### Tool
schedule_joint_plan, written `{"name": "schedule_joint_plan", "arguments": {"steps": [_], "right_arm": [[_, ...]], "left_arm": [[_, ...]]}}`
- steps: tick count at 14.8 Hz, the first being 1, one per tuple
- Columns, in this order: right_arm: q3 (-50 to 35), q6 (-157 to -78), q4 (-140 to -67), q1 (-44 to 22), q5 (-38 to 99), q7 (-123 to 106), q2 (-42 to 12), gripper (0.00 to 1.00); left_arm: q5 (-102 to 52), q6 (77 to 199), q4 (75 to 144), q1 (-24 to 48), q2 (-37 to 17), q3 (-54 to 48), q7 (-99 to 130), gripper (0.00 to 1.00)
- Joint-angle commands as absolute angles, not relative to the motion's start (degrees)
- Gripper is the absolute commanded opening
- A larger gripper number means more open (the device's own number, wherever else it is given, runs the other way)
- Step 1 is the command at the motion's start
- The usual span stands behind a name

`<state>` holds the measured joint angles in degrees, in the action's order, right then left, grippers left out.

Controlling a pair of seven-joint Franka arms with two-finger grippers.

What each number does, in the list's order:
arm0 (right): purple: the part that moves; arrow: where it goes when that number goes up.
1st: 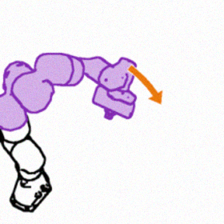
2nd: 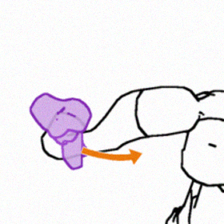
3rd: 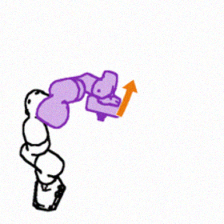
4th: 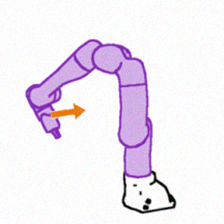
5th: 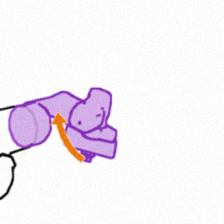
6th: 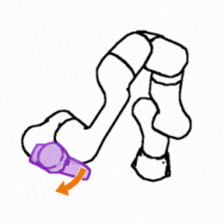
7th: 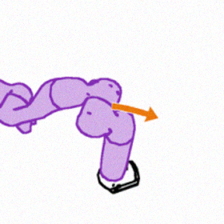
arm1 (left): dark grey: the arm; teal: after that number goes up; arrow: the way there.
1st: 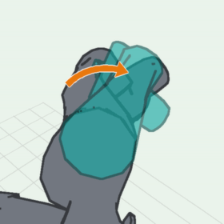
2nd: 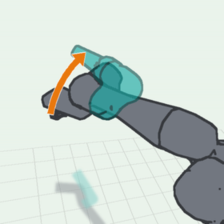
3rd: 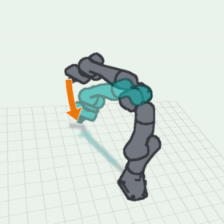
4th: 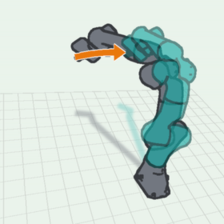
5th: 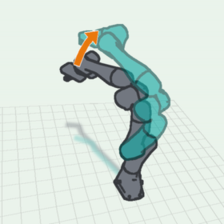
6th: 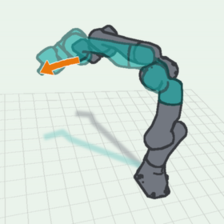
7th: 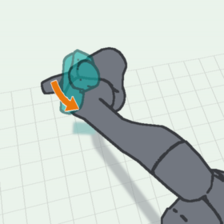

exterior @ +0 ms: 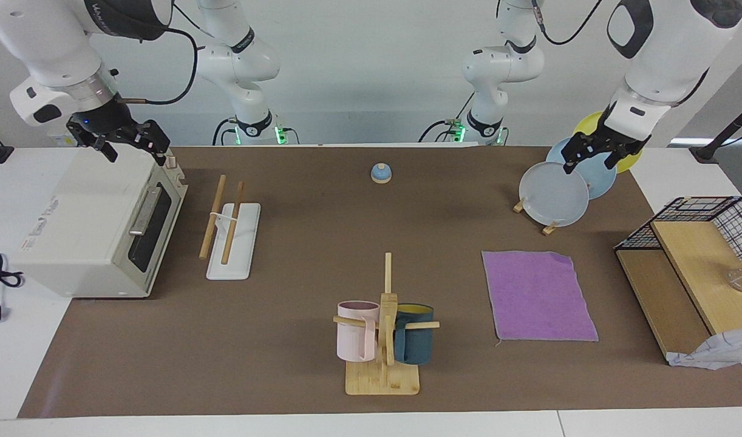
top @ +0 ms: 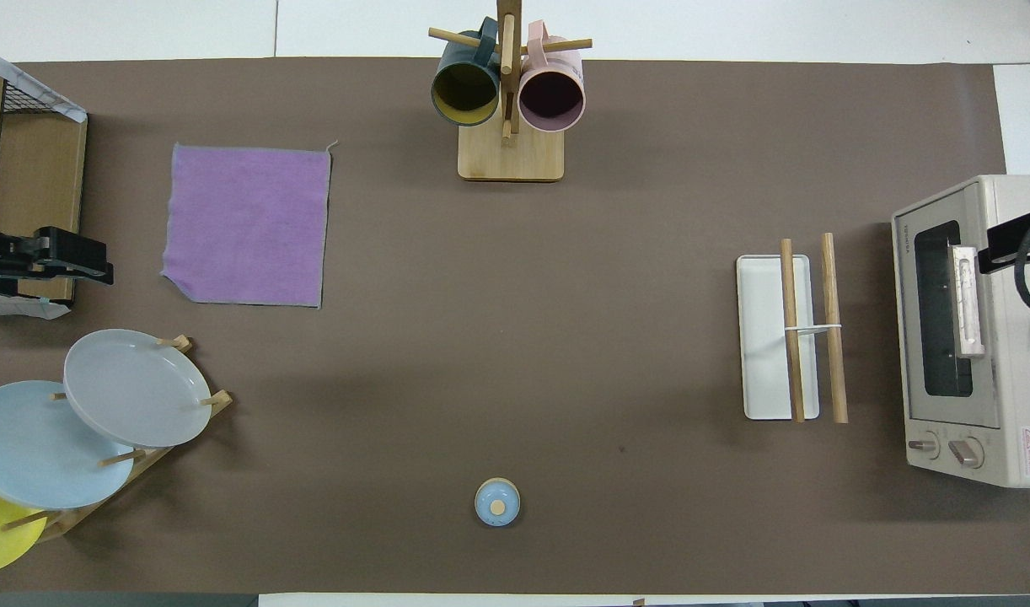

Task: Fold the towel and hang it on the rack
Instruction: 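Move the left gripper toward the purple towel's near corner, then grasp the purple towel's corner nearest the left gripper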

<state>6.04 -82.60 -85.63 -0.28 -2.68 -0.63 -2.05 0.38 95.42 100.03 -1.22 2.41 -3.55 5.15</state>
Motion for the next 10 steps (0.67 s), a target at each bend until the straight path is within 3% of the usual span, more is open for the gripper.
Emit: {"name": "schedule_joint_plan", "arguments": {"steps": [1,6,10], "right_arm": [[5.7,-82.5,-86.8,0.5,-1.5,-1.8,-1.0,1.0],[5.7,-82.5,-86.8,0.5,-1.6,-1.8,-1.0,1.0],[5.6,-82.4,-86.7,0.5,-1.5,-1.8,-1.0,1.0]], "left_arm": [[-0.5,108.3,112.9,-4.7,2.6,-3.5,4.1,1.0],[-0.6,127.3,118.9,-7.9,-9.6,-3.6,4.6,0.95],[-5.9,131.8,118.7,-8.8,-14.0,-3.5,4.7,0.92]]}}
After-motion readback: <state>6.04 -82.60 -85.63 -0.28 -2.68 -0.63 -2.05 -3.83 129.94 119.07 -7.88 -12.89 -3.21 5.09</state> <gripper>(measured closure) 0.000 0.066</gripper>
